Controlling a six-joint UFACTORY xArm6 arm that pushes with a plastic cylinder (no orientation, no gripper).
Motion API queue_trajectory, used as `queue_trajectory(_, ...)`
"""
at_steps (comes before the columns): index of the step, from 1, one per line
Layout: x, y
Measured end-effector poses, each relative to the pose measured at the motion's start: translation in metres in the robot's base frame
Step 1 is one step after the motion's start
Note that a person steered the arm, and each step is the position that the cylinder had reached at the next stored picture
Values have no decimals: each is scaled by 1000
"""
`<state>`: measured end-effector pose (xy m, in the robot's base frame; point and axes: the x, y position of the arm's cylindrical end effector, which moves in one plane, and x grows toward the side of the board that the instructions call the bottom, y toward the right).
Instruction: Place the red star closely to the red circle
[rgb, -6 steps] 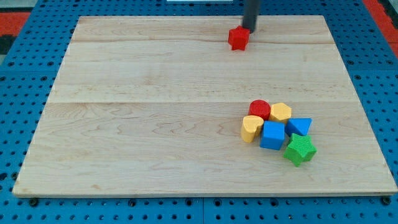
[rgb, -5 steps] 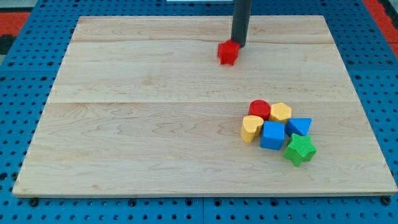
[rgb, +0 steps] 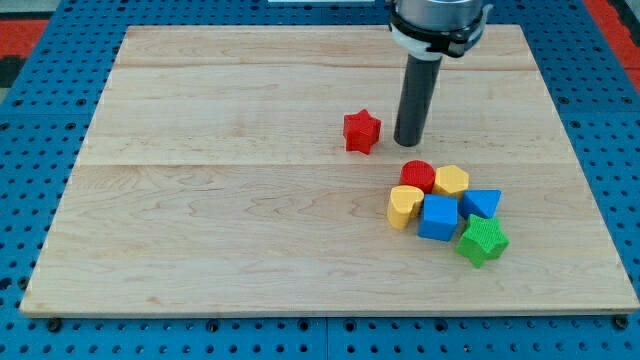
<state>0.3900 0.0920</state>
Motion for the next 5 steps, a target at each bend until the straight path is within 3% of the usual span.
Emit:
queue_trajectory(1, -44, -24)
queue_trajectory(2, -17, -37)
queue_trajectory(3, 41, 1)
queue_trajectory(5, -23, -30)
